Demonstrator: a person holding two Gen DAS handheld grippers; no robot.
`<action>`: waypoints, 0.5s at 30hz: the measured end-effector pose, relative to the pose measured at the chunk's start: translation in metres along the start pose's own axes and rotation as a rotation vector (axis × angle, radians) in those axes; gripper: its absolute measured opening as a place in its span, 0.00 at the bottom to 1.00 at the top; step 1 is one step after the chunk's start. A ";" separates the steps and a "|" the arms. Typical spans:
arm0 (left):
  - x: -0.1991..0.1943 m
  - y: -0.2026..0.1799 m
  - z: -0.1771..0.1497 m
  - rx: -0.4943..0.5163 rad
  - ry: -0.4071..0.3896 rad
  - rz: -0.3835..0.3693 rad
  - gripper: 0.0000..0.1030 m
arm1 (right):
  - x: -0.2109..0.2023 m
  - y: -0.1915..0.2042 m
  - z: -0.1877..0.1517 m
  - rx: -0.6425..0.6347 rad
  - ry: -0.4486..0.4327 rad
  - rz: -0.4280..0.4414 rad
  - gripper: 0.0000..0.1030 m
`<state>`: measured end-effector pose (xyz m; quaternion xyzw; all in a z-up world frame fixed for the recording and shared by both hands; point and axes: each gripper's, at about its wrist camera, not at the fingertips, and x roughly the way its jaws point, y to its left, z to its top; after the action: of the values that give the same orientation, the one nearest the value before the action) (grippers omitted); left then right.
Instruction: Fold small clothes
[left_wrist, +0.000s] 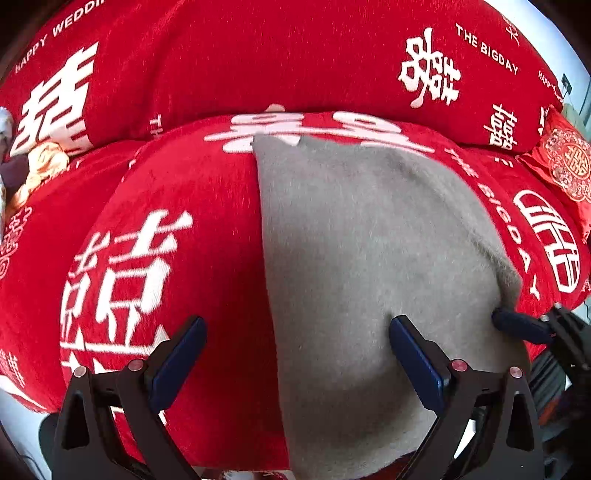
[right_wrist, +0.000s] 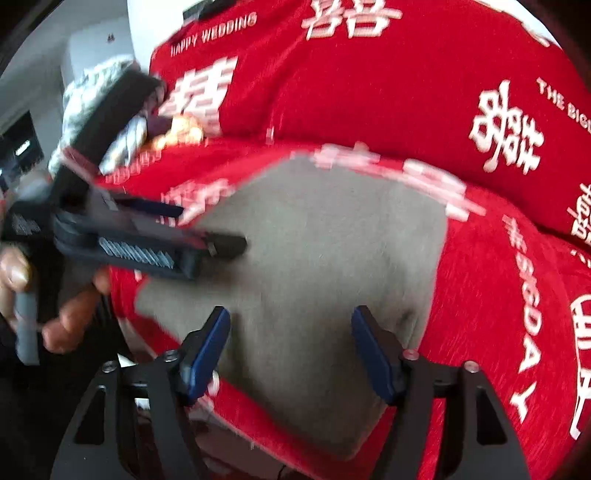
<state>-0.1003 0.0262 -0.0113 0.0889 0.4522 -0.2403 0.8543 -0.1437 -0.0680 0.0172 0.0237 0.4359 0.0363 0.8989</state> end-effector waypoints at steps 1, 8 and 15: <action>0.005 0.000 -0.001 -0.004 0.011 -0.006 0.98 | 0.005 -0.002 -0.005 0.007 0.009 -0.006 0.74; -0.005 -0.009 0.002 0.030 -0.029 0.064 0.98 | -0.015 -0.009 0.018 0.005 -0.073 0.011 0.75; -0.004 -0.011 0.009 0.032 -0.018 0.096 0.98 | 0.020 -0.029 0.050 -0.006 0.007 0.046 0.76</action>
<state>-0.1013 0.0144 -0.0024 0.1222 0.4357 -0.2071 0.8674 -0.0910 -0.0958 0.0298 0.0309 0.4383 0.0581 0.8964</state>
